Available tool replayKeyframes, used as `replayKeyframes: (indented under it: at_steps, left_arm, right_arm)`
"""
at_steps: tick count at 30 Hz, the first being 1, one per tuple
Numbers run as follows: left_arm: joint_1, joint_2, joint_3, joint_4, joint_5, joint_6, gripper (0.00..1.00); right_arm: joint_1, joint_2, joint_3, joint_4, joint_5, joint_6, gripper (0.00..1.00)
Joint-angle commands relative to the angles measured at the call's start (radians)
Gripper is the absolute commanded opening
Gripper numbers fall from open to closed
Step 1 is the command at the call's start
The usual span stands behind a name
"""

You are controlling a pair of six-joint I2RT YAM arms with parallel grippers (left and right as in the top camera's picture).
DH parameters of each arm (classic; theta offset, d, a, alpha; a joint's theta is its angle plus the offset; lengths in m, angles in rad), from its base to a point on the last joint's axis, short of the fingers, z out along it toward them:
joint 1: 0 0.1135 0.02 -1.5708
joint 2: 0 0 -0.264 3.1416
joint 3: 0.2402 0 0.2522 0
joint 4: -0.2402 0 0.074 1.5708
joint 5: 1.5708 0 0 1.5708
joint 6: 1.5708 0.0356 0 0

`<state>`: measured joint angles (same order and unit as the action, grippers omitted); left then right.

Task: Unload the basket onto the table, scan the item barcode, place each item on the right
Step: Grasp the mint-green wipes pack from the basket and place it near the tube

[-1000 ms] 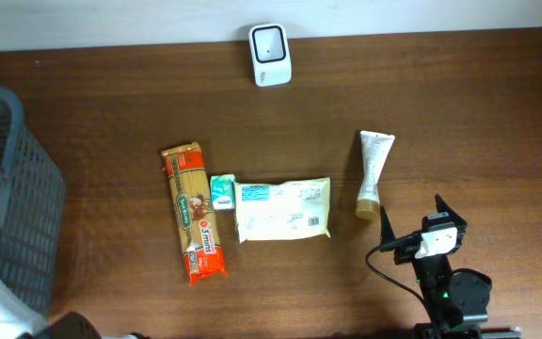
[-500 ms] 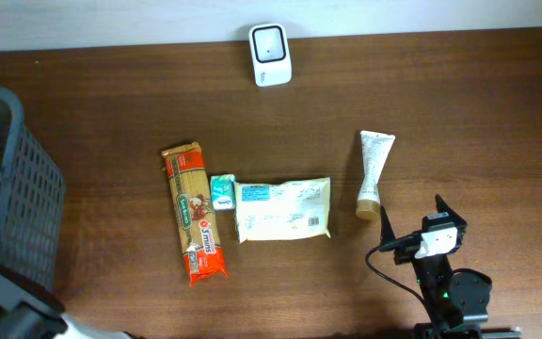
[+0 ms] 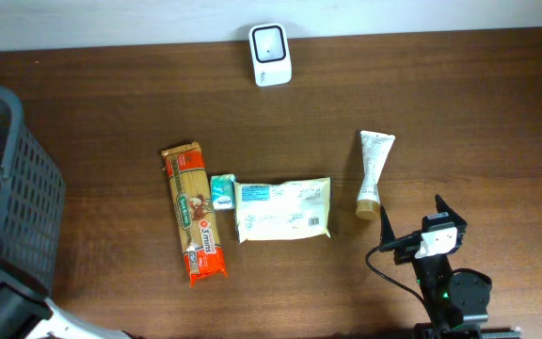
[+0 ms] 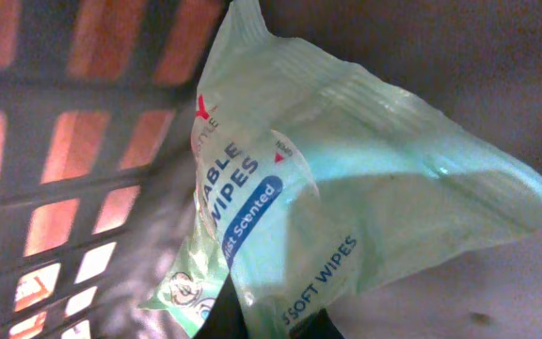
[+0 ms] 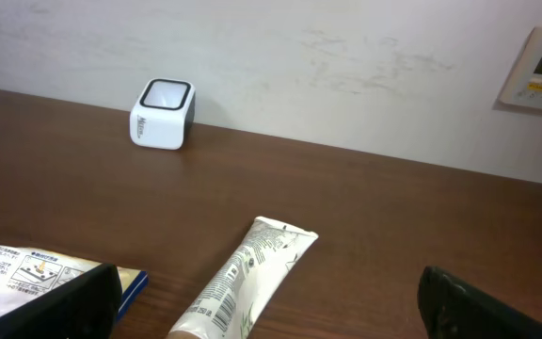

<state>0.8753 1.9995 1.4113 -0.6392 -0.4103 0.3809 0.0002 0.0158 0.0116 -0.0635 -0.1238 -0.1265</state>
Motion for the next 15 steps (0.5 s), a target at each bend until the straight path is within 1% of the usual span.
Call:
replayKeyframes:
  at_steps: [1, 2, 3, 7, 9, 10, 12, 13, 14, 15]
  left_arm:
    - [-0.120, -0.172, 0.029, -0.003, 0.047, -0.046, 0.00]
    - [-0.158, -0.240, 0.053, 0.014, 0.048, -0.082, 0.00]
    - [-0.204, -0.326, 0.075, 0.060, 0.047, -0.092, 0.00]
    - [-0.311, -0.553, 0.108, 0.192, 0.047, -0.092, 0.00]
    - [-0.376, -0.680, 0.109, 0.223, 0.047, -0.093, 0.00]
    - [-0.430, -0.745, 0.108, 0.216, 0.048, -0.121, 0.00]
    - [-0.547, -0.819, 0.108, 0.162, 0.068, -0.216, 0.00]
    - [-0.624, -0.837, 0.108, 0.093, 0.104, -0.285, 0.00]
    - [-0.703, -0.830, 0.108, -0.007, 0.152, -0.381, 0.00]
    - [-0.772, -0.801, 0.108, -0.099, 0.199, -0.445, 0.00]
  right_arm:
    - [0.006, -0.006, -0.006, -0.004, 0.001, 0.011, 0.99]
    - [0.006, -0.006, -0.006, -0.004, 0.001, 0.011, 0.99]
    - [0.006, -0.006, -0.006, -0.004, 0.001, 0.011, 0.99]
    - [0.006, -0.006, -0.006, -0.004, 0.001, 0.011, 0.99]
    - [0.006, -0.006, -0.006, -0.004, 0.001, 0.011, 0.99]
    - [0.006, -0.006, -0.006, -0.004, 0.001, 0.011, 0.99]
    - [0.006, -0.006, -0.006, -0.004, 0.001, 0.011, 0.99]
    - [0.006, -0.006, -0.006, -0.004, 0.001, 0.011, 0.99]
    - [0.006, -0.006, -0.006, -0.004, 0.001, 0.011, 0.99]
    - [0.006, -0.006, -0.006, -0.004, 0.001, 0.011, 0.99]
